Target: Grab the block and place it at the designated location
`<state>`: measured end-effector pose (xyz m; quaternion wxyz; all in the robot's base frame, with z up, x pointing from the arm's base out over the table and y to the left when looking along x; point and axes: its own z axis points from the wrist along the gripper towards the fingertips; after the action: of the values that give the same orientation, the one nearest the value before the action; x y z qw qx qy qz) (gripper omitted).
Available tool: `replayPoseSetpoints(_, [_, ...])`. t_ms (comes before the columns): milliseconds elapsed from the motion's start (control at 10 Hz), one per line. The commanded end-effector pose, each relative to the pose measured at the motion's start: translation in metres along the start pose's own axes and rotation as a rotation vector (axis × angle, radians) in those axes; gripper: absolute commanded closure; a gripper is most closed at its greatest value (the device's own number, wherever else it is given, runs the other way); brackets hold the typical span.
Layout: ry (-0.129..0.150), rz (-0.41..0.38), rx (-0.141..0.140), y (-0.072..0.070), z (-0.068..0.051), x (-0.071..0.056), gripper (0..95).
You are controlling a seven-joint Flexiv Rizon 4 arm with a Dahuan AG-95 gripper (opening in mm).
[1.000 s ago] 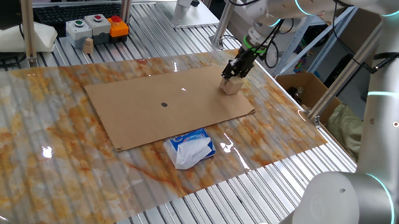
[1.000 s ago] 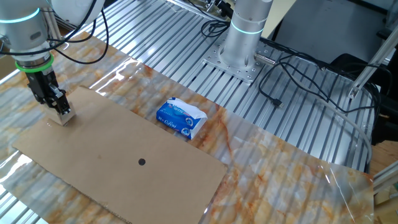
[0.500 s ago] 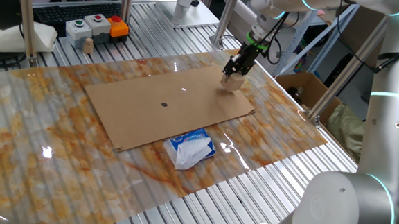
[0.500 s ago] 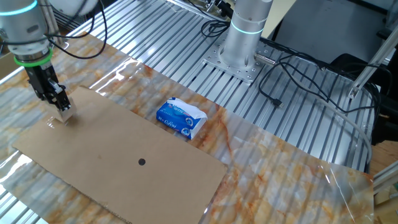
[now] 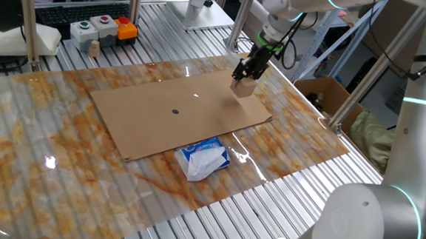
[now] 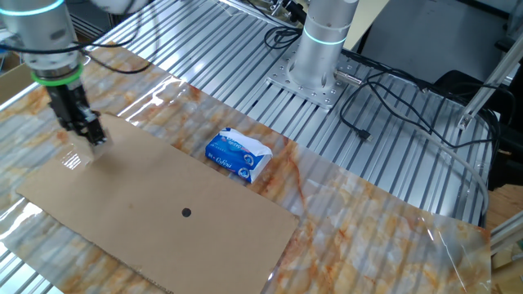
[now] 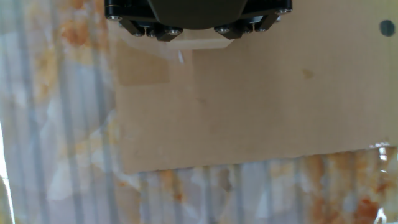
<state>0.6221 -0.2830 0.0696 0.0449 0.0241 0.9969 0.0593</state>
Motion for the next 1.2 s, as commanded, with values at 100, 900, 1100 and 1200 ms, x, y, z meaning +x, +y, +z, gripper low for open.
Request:
replayPoseSetpoints(100, [0.000,0.003,0.004,0.008,-0.001,0.004,95.0])
replayPoseSetpoints(900, [-0.004,0.051,0.043,0.075,0.007,0.018,95.0])
replayPoseSetpoints(1100, [-0.004,0.078,0.047,0.087,0.011,0.020,95.0])
replayPoseSetpoints(1200, [-0.004,0.080,0.048,0.090,0.013,0.020,95.0])
